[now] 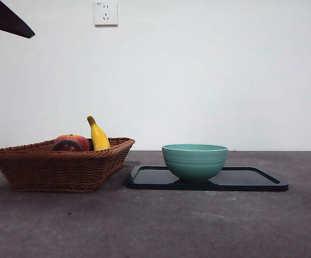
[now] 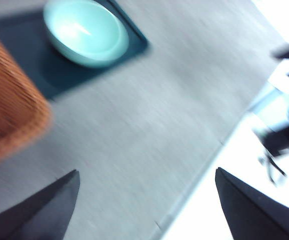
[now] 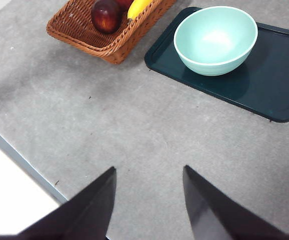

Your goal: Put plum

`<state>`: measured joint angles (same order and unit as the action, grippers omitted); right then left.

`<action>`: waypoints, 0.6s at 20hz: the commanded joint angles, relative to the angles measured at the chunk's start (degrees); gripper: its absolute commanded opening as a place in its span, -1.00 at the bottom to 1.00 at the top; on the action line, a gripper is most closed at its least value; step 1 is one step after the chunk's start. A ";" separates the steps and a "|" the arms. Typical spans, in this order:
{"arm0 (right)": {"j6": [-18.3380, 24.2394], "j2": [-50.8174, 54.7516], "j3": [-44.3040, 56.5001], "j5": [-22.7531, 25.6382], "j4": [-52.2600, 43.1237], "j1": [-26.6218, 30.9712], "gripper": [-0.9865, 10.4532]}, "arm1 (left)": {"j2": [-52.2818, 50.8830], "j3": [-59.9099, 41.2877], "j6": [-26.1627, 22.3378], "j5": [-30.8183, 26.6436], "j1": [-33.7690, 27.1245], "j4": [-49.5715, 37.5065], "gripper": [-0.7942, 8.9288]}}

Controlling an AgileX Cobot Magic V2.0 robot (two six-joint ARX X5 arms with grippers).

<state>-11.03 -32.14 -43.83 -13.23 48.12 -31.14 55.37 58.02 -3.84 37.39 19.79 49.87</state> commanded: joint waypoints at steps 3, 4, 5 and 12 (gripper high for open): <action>-1.68 -0.31 -0.31 0.22 -0.52 -0.50 -0.46 | 0.35 1.29 -3.43 0.50 0.26 2.16 0.05; -1.81 -0.31 -0.31 0.22 -0.52 -0.50 -0.46 | 0.35 1.29 -3.43 0.48 0.26 2.08 0.05; -1.84 -0.31 -0.31 0.22 -0.52 -0.50 -0.46 | 0.35 1.29 -3.43 0.48 0.26 1.99 0.05; -7.93 -0.37 -0.31 1.70 -0.83 -0.50 -0.46 | 0.35 1.29 -3.43 0.48 0.26 1.77 0.05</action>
<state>-15.49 -32.14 -43.83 -11.73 47.94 -31.14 55.33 58.02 -6.55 37.56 19.79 52.25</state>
